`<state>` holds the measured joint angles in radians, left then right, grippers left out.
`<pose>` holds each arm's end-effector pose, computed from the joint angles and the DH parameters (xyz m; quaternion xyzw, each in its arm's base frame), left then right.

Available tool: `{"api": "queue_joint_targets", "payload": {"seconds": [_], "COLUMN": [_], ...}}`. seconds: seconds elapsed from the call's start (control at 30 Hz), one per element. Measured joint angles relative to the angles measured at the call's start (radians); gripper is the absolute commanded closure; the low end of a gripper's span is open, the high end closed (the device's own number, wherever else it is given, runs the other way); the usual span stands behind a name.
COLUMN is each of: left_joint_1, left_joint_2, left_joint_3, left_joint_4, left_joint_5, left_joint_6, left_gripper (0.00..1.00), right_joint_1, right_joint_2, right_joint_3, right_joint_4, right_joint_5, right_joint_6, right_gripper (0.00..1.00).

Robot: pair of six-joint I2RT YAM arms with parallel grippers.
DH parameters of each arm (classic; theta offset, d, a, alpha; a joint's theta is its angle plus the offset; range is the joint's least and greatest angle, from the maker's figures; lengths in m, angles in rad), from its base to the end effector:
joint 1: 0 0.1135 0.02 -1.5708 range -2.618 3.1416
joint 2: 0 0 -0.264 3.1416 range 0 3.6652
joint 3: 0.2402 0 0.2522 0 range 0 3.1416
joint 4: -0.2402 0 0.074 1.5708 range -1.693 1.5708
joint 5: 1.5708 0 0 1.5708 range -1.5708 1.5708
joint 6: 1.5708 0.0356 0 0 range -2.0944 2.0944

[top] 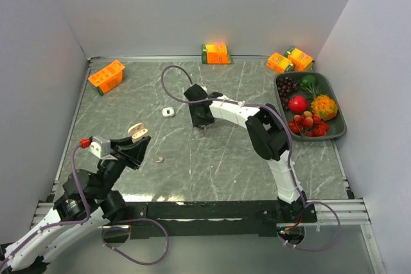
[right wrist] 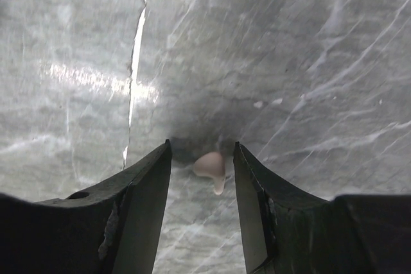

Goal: Insert the wireless bluetooth earbuds into the charging case
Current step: Pick up the earbud from the center of the board.

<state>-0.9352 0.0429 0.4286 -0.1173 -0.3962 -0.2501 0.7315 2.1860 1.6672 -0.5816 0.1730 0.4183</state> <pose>0.0488 -0.0431 0.3009 0.0522 0.6123 -0.3366 0.7135 0.3496 0.3056 0.1625 -0.1312 0.9601 0.0557 0.2405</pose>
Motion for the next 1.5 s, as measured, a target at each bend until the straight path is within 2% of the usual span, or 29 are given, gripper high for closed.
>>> {"api": "queue_joint_targets", "payload": {"seconds": [0.2,0.33,0.47,0.6,0.8,1.0,1.27,1.5], "left_joint_1": [0.0,0.0,0.0,0.0,0.0,0.0,0.0,0.0], "left_joint_2": [0.0,0.0,0.0,0.0,0.0,0.0,0.017,0.108], "left_joint_3": [0.0,0.0,0.0,0.0,0.0,0.0,0.0,-0.006], "left_joint_4": [0.0,0.0,0.0,0.0,0.0,0.0,0.003,0.085], "left_joint_5": [0.006,0.006,0.006,0.006,0.007,0.007,0.008,0.023], "left_joint_6": [0.0,0.0,0.0,0.0,0.0,0.0,-0.003,-0.001], "left_gripper": [0.99,0.99,0.99,0.99,0.99,0.99,0.99,0.99], "right_joint_1": [0.008,0.008,0.006,0.002,0.001,0.002,0.038,0.117], "right_joint_2": [-0.012,-0.012,-0.012,-0.016,-0.035,-0.072,-0.296,-0.696], "right_joint_3": [-0.019,-0.019,-0.019,-0.026,-0.058,-0.111,-0.282,-0.366], "right_joint_4": [0.006,0.002,-0.003,-0.003,0.027,0.056,0.054,0.207], "right_joint_5": [-0.003,-0.002,-0.003,-0.008,-0.013,-0.022,0.022,0.109], "right_joint_6": [0.007,0.007,0.007,0.011,0.013,0.031,0.035,-0.02], "right_gripper": [0.52,0.59,0.73,0.79,0.99,1.0,1.0,1.0]}}
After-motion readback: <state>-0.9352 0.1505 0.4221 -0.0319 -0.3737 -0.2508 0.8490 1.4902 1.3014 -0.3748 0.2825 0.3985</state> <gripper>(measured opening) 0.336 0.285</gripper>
